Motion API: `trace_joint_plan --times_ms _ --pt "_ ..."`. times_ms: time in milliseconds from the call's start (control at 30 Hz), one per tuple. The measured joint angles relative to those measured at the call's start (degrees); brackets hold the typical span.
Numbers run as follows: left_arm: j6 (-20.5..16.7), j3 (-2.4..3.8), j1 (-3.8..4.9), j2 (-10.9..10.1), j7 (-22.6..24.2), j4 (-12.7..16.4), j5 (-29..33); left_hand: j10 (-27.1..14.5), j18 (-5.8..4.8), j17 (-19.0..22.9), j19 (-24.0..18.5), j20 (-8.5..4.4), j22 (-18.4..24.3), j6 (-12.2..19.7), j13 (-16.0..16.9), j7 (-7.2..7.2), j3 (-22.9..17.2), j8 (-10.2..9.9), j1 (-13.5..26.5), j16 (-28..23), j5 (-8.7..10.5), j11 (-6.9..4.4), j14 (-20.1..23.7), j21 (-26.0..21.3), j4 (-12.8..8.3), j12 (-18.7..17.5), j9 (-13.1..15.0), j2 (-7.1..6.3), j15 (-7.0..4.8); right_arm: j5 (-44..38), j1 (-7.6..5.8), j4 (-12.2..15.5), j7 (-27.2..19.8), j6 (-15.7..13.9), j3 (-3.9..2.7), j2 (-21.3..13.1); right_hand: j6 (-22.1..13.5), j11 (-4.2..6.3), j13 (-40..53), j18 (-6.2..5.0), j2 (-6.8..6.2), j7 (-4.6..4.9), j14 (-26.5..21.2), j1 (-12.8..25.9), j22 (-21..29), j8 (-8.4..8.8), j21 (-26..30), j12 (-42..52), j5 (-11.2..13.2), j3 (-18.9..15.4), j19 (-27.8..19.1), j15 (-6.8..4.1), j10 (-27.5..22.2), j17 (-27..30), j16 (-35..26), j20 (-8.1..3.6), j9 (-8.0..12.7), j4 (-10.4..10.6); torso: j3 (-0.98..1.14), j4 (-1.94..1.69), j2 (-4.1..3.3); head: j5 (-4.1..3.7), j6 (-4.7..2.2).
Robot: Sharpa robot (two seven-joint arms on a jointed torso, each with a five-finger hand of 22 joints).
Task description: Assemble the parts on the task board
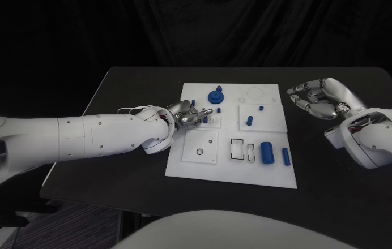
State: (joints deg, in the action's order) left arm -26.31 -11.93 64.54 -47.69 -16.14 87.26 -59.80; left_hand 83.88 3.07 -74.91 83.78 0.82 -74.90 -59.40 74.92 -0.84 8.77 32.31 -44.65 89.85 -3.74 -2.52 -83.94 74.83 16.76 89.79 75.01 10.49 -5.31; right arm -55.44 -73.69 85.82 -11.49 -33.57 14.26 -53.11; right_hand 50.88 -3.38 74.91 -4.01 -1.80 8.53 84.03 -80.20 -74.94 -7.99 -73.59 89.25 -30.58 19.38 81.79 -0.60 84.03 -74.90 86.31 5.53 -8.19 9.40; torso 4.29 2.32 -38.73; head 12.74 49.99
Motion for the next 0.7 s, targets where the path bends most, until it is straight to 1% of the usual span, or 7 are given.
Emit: trace_joint_plan --times_ms 100,233,333,433,533,633,700 --pt "-0.2 -0.11 -0.11 -0.6 0.1 0.7 0.2 0.2 0.00 0.0 0.0 0.00 0.0 -0.4 0.0 0.01 0.7 0.9 -0.3 0.0 -0.35 -0.18 0.0 0.3 0.0 0.0 0.0 0.33 0.00 0.0 0.00 0.0 0.0 0.0 0.00 -0.1 0.0 0.00 0.0 0.00 0.00 0.00 0.0 0.0 0.0 0.00 0.0 0.0 0.0 0.0 0.0 0.00 0.0 0.0 0.0 0.00 0.0 0.0 0.00 0.01 0.02 -0.01 0.00" --pt "-0.7 -0.17 -0.11 -1.8 0.4 2.1 0.4 0.1 0.00 0.0 0.0 0.00 0.0 -0.5 0.0 0.15 2.1 2.9 -2.7 0.0 -2.56 -0.28 -0.1 1.4 -0.1 0.0 0.0 1.19 -0.34 0.0 0.00 0.0 0.0 0.0 0.00 0.0 0.0 0.00 0.0 0.00 0.00 0.00 0.0 0.0 0.0 0.00 0.0 0.0 0.0 0.0 0.0 0.00 0.0 0.0 0.0 0.00 0.0 0.0 0.01 0.02 0.02 -0.08 0.00" --pt "-0.8 -0.18 0.67 -2.6 0.8 2.9 0.5 0.0 0.00 0.0 0.0 0.00 0.0 -0.8 0.0 0.40 2.4 3.9 -3.5 0.0 -3.20 -0.37 0.0 2.4 0.0 0.0 0.0 1.65 -0.43 0.0 0.00 -0.1 0.0 0.0 0.00 0.1 0.0 0.00 0.0 0.00 0.00 0.00 0.0 0.0 0.0 0.00 0.0 0.0 0.0 0.0 0.0 0.00 0.0 0.0 0.0 0.00 0.0 0.0 0.00 0.03 0.04 -0.14 0.00" --pt "-0.6 -0.18 2.81 -3.2 1.1 3.2 0.6 0.0 0.00 0.0 0.0 0.00 0.0 -0.8 0.0 0.43 2.7 4.6 -4.0 0.0 -3.20 -0.36 0.0 2.9 0.0 0.0 0.0 2.14 -0.43 0.0 0.01 -0.2 0.0 0.0 0.00 0.2 0.0 0.00 0.0 0.00 0.00 0.00 0.0 0.0 0.0 0.00 0.0 0.0 0.0 0.0 0.0 0.00 0.0 0.0 0.0 0.00 0.0 0.0 0.00 0.03 0.05 -0.20 0.00" --pt "0.0 -0.02 5.40 -3.5 1.5 3.2 0.9 0.2 0.00 0.0 0.2 -0.20 0.0 -1.0 0.0 0.63 3.1 5.0 -5.0 0.0 -4.49 -0.57 0.0 3.4 -0.1 0.0 0.0 3.10 -0.43 0.0 0.01 -0.3 0.0 0.0 0.00 0.3 0.0 0.00 0.0 0.00 0.00 0.00 0.0 0.0 0.0 0.00 0.0 0.0 0.0 0.0 0.0 0.00 0.0 0.0 0.0 0.00 0.0 0.0 -0.01 0.04 0.07 -0.25 0.00" --pt "1.1 -0.06 7.62 -3.7 1.6 3.2 1.3 0.2 0.00 0.0 0.2 -0.20 0.0 -0.4 0.0 0.72 3.2 4.6 -8.6 0.0 -8.01 -0.57 0.0 3.6 -0.2 0.0 0.0 3.05 -0.43 0.0 0.01 -0.4 0.0 0.0 0.00 0.4 0.0 0.00 0.0 0.00 0.00 0.00 0.0 0.0 0.0 0.00 0.0 0.0 0.0 0.0 0.0 0.00 0.0 0.0 0.0 0.00 0.0 0.0 -0.02 0.06 0.09 -0.24 0.00" --pt "2.3 -0.15 9.36 -3.7 1.6 2.7 1.7 0.2 0.00 0.0 0.2 -0.20 0.0 1.2 0.0 0.74 3.2 2.7 -11.2 0.0 -9.97 -0.57 0.0 3.6 -0.2 0.0 0.0 2.77 -0.43 0.0 0.01 -0.5 0.0 0.0 0.00 0.5 0.0 0.00 0.0 0.00 0.00 0.00 0.0 0.0 0.0 0.00 0.0 0.0 0.0 0.0 0.0 0.00 0.0 0.0 0.0 0.00 0.0 0.0 -0.01 0.09 0.12 -0.16 0.00"
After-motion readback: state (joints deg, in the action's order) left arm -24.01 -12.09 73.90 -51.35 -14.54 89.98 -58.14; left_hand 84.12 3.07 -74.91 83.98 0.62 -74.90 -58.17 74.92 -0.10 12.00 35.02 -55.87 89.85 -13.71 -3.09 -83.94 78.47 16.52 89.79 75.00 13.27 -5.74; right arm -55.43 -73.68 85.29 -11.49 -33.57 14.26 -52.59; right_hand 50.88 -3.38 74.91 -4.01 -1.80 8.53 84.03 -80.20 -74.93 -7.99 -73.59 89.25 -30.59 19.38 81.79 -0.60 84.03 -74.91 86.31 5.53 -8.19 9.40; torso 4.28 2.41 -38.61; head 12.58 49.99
